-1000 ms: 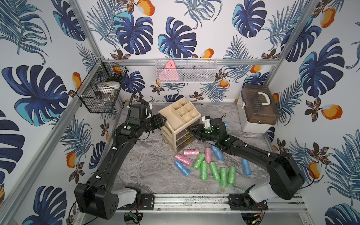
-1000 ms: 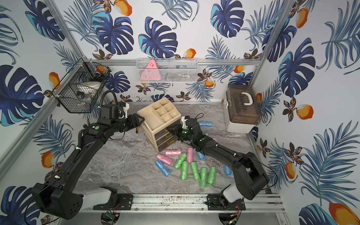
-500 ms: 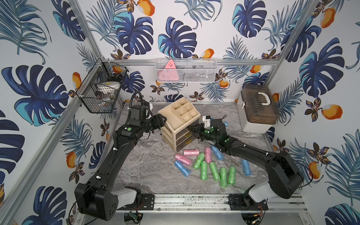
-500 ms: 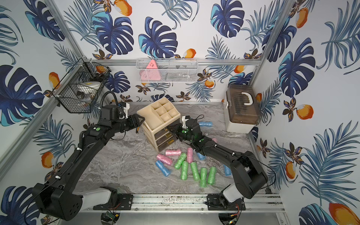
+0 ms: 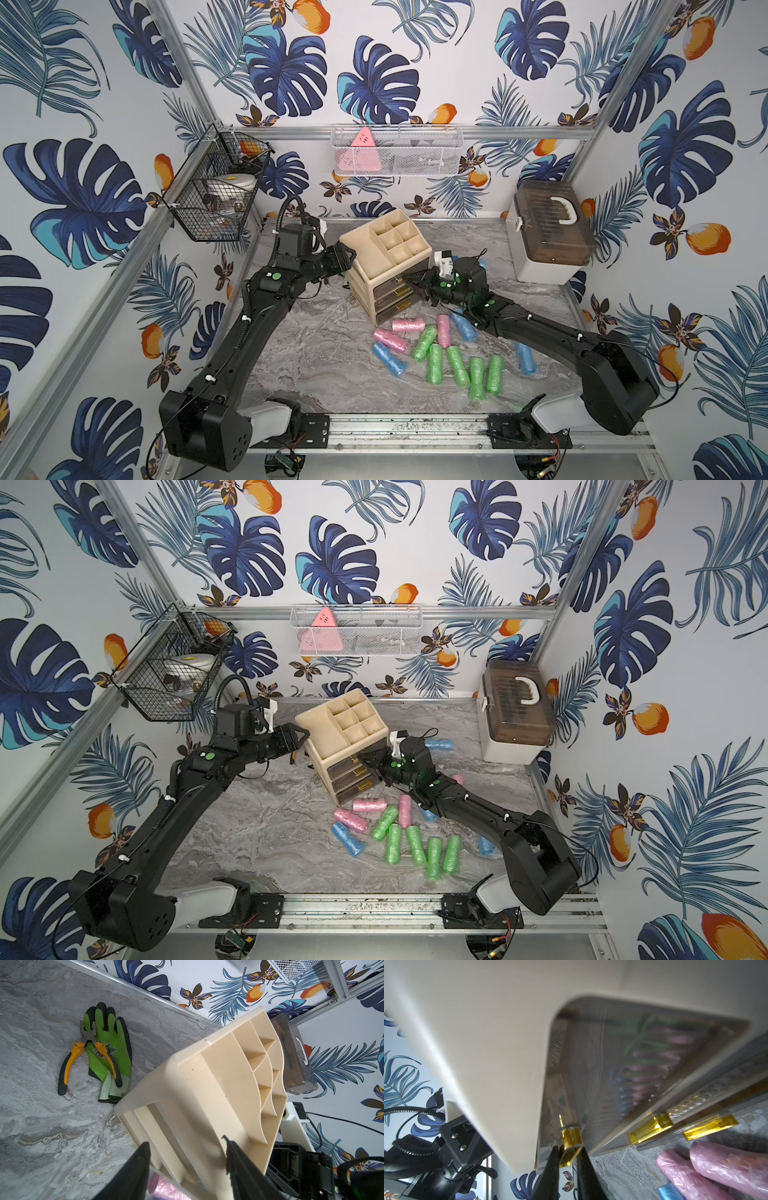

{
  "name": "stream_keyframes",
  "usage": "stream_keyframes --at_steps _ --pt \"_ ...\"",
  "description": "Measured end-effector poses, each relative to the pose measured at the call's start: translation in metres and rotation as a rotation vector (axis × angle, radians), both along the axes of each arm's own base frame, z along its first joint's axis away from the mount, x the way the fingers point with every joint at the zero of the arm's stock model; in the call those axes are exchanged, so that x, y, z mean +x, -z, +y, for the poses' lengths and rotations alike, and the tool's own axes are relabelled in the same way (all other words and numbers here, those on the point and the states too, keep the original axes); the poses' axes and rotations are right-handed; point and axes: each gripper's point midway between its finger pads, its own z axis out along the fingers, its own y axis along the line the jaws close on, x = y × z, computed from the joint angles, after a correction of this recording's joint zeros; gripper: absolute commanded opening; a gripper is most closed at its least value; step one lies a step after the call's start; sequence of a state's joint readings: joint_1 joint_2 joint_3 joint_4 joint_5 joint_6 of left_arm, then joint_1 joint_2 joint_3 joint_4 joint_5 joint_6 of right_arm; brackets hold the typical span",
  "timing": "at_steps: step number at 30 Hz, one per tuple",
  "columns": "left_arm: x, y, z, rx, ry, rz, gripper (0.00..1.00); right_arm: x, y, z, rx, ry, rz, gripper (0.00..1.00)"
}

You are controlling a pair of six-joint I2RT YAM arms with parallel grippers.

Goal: Sort the rolls of trash bags by color and place them into the drawer
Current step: Open the drawer in the storage box.

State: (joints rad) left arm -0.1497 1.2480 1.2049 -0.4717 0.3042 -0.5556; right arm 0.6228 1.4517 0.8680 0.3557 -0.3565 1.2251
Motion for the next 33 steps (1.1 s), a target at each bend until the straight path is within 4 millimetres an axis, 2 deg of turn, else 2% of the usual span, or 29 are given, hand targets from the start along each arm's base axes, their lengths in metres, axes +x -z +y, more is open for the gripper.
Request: stream_keyframes --at_steps 5,8,14,18,20,25,29,33 --pt "-0.003 -0.002 0.003 0.011 -0.015 0.006 0.67 -0.001 0.000 -0.001 -0.003 -0.023 0.002 0.12" --pt "-0.004 -0.008 0.011 0.040 -0.047 0.011 0.67 0.008 0.002 -0.003 -0.004 -0.018 0.010 0.12" --pt "-0.008 -0.039 0.018 0.079 -0.058 -0.029 0.66 0.020 0.002 0.012 0.001 -0.079 0.013 0.11" --pt "-0.002 -0.057 0.015 0.093 -0.039 -0.060 0.63 0.024 0.002 0.024 0.011 -0.134 0.020 0.10" --pt "0.003 -0.060 0.009 0.095 -0.015 -0.064 0.61 0.024 0.002 0.027 0.015 -0.149 0.023 0.10" --pt "0.022 -0.063 -0.026 0.076 0.089 -0.054 0.62 0.023 0.001 0.030 0.011 -0.168 0.029 0.10" --pt "0.036 -0.052 -0.059 0.088 0.167 -0.023 0.63 0.023 0.002 0.030 0.003 -0.174 0.030 0.10" --pt "0.044 -0.033 -0.070 0.140 0.174 0.025 0.63 0.024 0.002 0.031 -0.001 -0.180 0.034 0.10"
